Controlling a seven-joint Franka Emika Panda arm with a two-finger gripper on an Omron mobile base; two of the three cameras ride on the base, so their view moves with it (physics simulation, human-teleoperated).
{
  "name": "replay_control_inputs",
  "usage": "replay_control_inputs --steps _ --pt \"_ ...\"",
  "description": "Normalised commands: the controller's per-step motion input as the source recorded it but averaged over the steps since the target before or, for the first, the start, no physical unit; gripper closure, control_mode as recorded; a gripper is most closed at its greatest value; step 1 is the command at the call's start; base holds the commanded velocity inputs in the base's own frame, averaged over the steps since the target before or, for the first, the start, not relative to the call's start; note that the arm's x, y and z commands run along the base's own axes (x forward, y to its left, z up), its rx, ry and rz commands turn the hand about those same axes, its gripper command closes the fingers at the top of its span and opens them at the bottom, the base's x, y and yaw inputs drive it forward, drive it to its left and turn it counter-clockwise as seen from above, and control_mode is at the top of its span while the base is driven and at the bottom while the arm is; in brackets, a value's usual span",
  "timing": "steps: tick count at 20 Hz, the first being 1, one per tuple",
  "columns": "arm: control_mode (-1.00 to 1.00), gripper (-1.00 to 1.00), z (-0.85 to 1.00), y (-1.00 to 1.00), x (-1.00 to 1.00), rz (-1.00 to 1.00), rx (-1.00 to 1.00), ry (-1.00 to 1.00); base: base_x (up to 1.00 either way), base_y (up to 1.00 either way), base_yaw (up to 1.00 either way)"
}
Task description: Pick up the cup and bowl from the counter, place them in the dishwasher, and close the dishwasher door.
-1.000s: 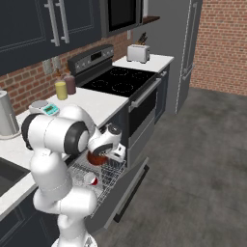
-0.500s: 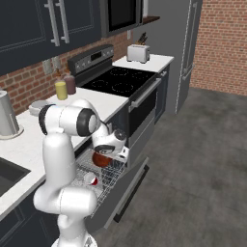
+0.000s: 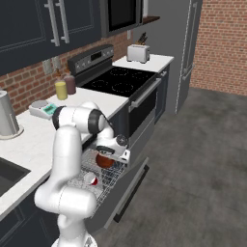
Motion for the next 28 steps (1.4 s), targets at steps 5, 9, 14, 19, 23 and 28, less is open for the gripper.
replay_control_inputs --steps 5,9,14,19,23,28 --pt "-1.0 1.0 -0.26 0.11 0.53 0.0 0.0 -0.04 0.0 0.0 0.0" --pt "-1.0 1.0 -0.35 0.05 0.42 0.0 0.0 -0.04 0.0 0.0 0.0" --pt "-1.0 1.0 -0.45 0.09 0.34 0.0 0.0 -0.07 0.0 0.0 0.0" --pt "-1.0 1.0 -0.51 0.11 0.25 0.0 -0.01 -0.1 0.0 0.0 0.0" --pt "-1.0 1.0 -0.52 0.09 0.19 0.0 -0.01 -0.08 0.0 0.0 0.0" --pt "-1.0 1.0 -0.5 0.01 0.13 0.0 -0.01 -0.05 0.0 0.0 0.0"
